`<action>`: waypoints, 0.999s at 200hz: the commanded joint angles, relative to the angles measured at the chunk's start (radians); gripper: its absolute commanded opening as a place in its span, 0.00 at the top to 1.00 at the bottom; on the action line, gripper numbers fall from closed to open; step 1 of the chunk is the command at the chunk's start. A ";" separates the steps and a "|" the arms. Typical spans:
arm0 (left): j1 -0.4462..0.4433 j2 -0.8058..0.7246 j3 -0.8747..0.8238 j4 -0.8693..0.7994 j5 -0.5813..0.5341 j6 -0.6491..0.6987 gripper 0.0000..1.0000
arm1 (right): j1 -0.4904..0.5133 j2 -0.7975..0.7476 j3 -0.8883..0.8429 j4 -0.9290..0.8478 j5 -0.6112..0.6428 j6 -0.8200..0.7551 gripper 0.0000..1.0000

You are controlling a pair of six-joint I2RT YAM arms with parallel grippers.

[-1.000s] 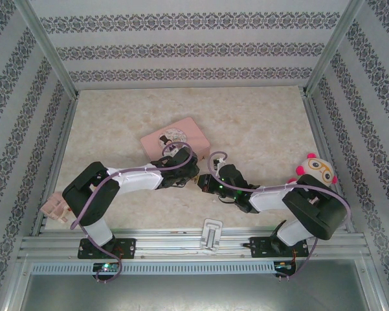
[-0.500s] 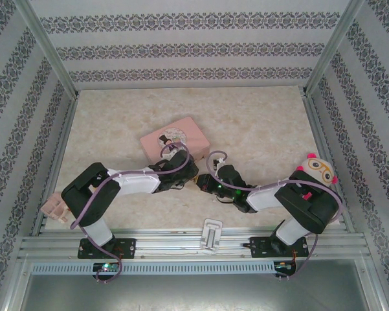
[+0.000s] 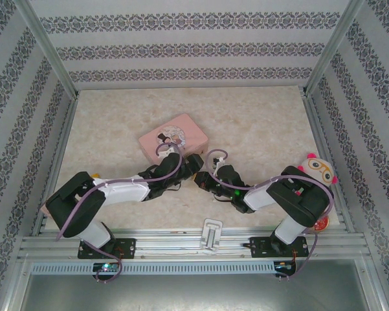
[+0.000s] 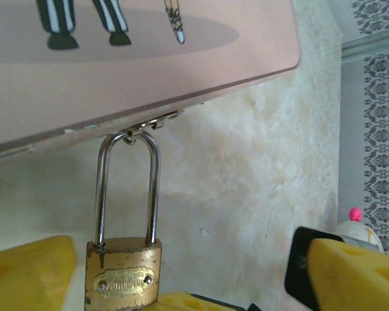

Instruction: Unlock the padlock with the key

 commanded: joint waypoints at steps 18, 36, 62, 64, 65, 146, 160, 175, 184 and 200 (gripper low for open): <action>0.006 -0.091 -0.028 0.017 -0.064 0.062 0.01 | -0.016 0.018 0.008 0.100 0.043 0.043 1.00; 0.015 -0.112 -0.037 -0.021 -0.072 0.057 0.01 | -0.023 0.016 0.002 0.112 0.042 0.054 1.00; 0.039 -0.122 -0.067 0.000 -0.035 0.050 0.04 | -0.032 0.008 -0.003 0.131 0.031 0.067 1.00; 0.040 -0.122 -0.069 0.003 -0.028 0.053 0.04 | -0.033 0.007 -0.004 0.133 0.030 0.068 1.00; 0.042 -0.121 -0.071 0.005 -0.024 0.054 0.04 | -0.033 0.007 -0.005 0.133 0.029 0.069 1.00; 0.084 -0.040 -0.122 0.230 0.090 0.063 0.34 | -0.052 -0.019 -0.014 0.140 0.000 0.080 1.00; 0.089 -0.002 -0.128 0.289 0.117 0.046 0.41 | -0.052 -0.019 -0.014 0.144 -0.001 0.081 1.00; 0.095 0.041 -0.140 0.361 0.144 0.029 0.47 | -0.052 -0.019 -0.014 0.147 -0.003 0.083 1.00; 0.098 0.065 -0.147 0.409 0.158 0.021 0.48 | -0.054 -0.021 -0.014 0.149 -0.004 0.084 1.00; 0.104 0.098 -0.157 0.465 0.169 0.011 0.48 | -0.053 -0.021 -0.014 0.151 -0.006 0.086 1.00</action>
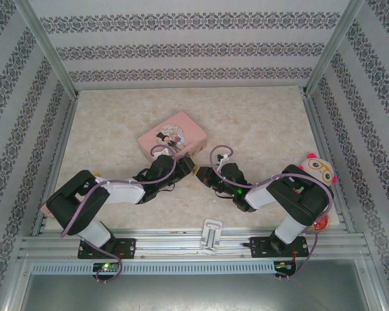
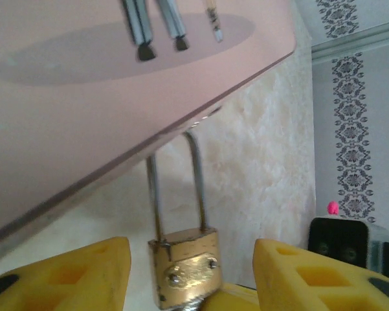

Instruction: Unlock the padlock with the key

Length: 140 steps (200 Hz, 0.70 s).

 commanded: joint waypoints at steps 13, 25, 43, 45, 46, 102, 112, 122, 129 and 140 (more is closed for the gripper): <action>0.021 0.054 -0.023 0.184 0.044 -0.028 0.48 | -0.010 -0.021 -0.005 0.073 0.003 0.012 1.00; 0.023 0.059 -0.024 0.193 0.040 -0.029 0.48 | -0.008 -0.017 -0.002 0.074 0.000 0.012 1.00; 0.027 0.066 -0.026 0.204 0.037 -0.024 0.48 | -0.009 -0.012 0.003 0.077 -0.001 0.013 1.00; 0.028 0.067 -0.026 0.205 0.035 -0.023 0.48 | -0.008 -0.011 0.003 0.077 -0.002 0.013 1.00; 0.028 0.068 -0.026 0.206 0.035 -0.023 0.48 | -0.009 -0.011 0.003 0.077 -0.002 0.013 1.00; 0.035 0.123 -0.024 0.276 0.050 -0.042 0.48 | -0.009 0.018 0.016 0.103 -0.013 0.024 1.00; 0.034 0.134 -0.021 0.287 0.053 -0.045 0.48 | -0.010 0.025 0.018 0.109 -0.015 0.026 1.00; 0.036 0.144 -0.019 0.298 0.055 -0.047 0.49 | -0.009 0.031 0.020 0.114 -0.017 0.027 1.00; 0.036 0.151 -0.016 0.306 0.056 -0.050 0.50 | -0.010 0.034 0.020 0.119 -0.018 0.029 1.00; 0.037 0.162 -0.015 0.323 0.058 -0.053 0.54 | -0.010 0.040 0.019 0.126 -0.018 0.032 1.00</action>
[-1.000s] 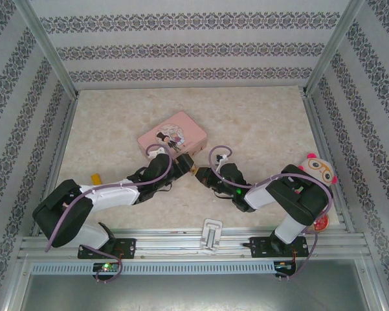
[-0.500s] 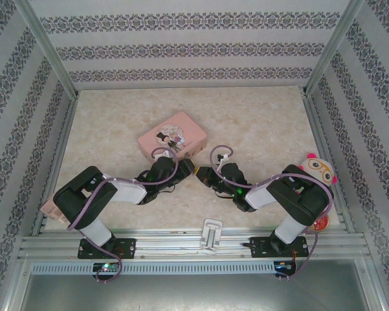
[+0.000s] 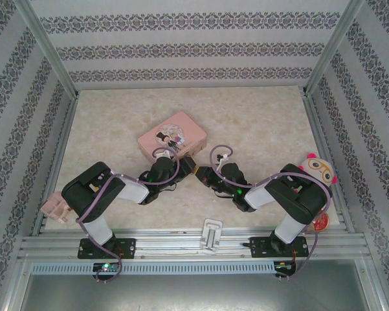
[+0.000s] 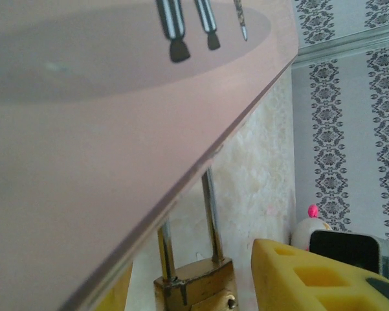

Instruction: Unlock the padlock with the key

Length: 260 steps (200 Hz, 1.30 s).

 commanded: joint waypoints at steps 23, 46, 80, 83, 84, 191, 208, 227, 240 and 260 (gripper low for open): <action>0.023 0.052 0.008 0.117 0.027 -0.025 0.63 | -0.009 0.025 0.016 0.091 0.001 0.014 1.00; 0.027 0.069 0.010 0.143 0.039 -0.032 0.71 | -0.010 0.028 0.013 0.099 0.002 0.016 1.00; 0.027 0.074 0.012 0.153 0.054 -0.037 0.81 | -0.011 0.029 0.012 0.104 0.004 0.015 1.00; 0.026 0.074 0.010 0.154 0.055 -0.038 0.81 | -0.012 0.028 0.012 0.104 0.005 0.016 1.00; 0.027 0.074 0.009 0.153 0.056 -0.038 0.81 | -0.012 0.028 0.012 0.104 0.004 0.016 1.00; 0.027 -0.050 -0.109 0.113 0.078 -0.049 1.00 | 0.023 0.019 0.007 0.071 0.019 0.026 1.00; 0.026 -0.125 -0.137 0.046 0.054 -0.037 1.00 | 0.061 0.019 0.010 0.057 0.035 0.022 1.00; 0.027 -0.209 -0.155 -0.065 0.020 -0.009 1.00 | 0.098 0.020 0.006 0.057 0.061 0.022 0.98; 0.027 -0.253 -0.155 -0.151 -0.002 0.006 1.00 | 0.114 0.019 0.004 0.054 0.074 0.019 0.95; 0.027 -0.301 -0.171 -0.184 -0.023 0.009 1.00 | 0.132 0.010 -0.004 0.052 0.084 0.014 0.93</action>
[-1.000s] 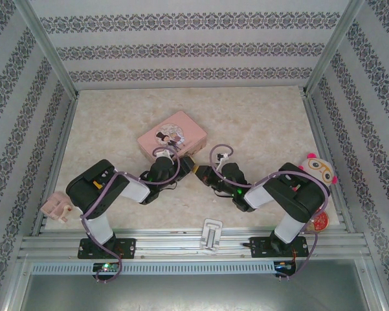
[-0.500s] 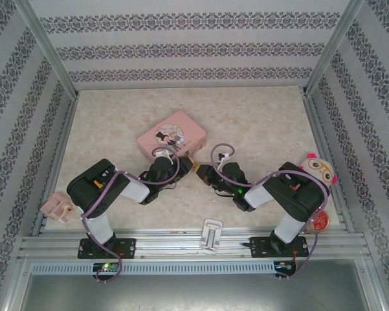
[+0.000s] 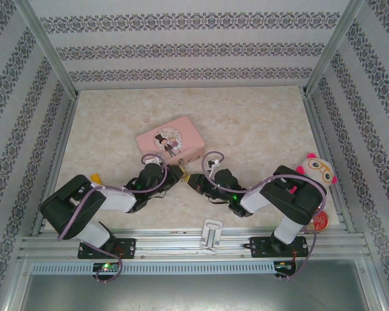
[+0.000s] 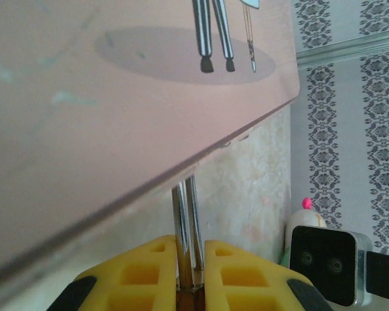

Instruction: Unlock the padlock with the key

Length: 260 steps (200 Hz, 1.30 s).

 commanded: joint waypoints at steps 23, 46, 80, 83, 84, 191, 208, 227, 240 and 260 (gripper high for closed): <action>0.005 -0.098 -0.010 -0.102 -0.049 0.018 1.00 | 0.020 -0.038 -0.017 -0.005 0.084 -0.026 0.91; 0.006 -0.088 -0.008 -0.094 -0.046 -0.009 1.00 | 0.025 -0.092 -0.021 -0.056 0.094 -0.060 0.88; 0.005 -0.089 -0.006 -0.113 -0.052 -0.051 1.00 | 0.040 -0.236 -0.018 -0.308 0.140 -0.155 0.82; 0.005 -0.092 -0.004 -0.119 -0.052 -0.051 1.00 | 0.043 -0.255 -0.014 -0.336 0.147 -0.169 0.82; 0.005 -0.092 -0.003 -0.121 -0.052 -0.052 1.00 | 0.043 -0.260 -0.012 -0.354 0.149 -0.174 0.82; 0.006 -0.151 0.087 -0.428 -0.017 -0.129 1.00 | 0.241 -0.431 0.348 -1.245 0.497 -0.672 0.79; 0.005 -0.165 0.097 -0.470 -0.019 -0.126 1.00 | 0.264 -0.379 0.398 -1.268 0.509 -0.716 0.79; 0.006 -0.182 0.107 -0.509 -0.032 -0.118 1.00 | 0.275 -0.320 0.440 -1.273 0.505 -0.750 0.79; 0.007 -0.187 0.107 -0.514 -0.033 -0.119 1.00 | 0.278 -0.285 0.464 -1.269 0.499 -0.775 0.79; 0.009 -0.183 0.108 -0.516 -0.030 -0.123 1.00 | 0.280 -0.245 0.491 -1.258 0.492 -0.807 0.79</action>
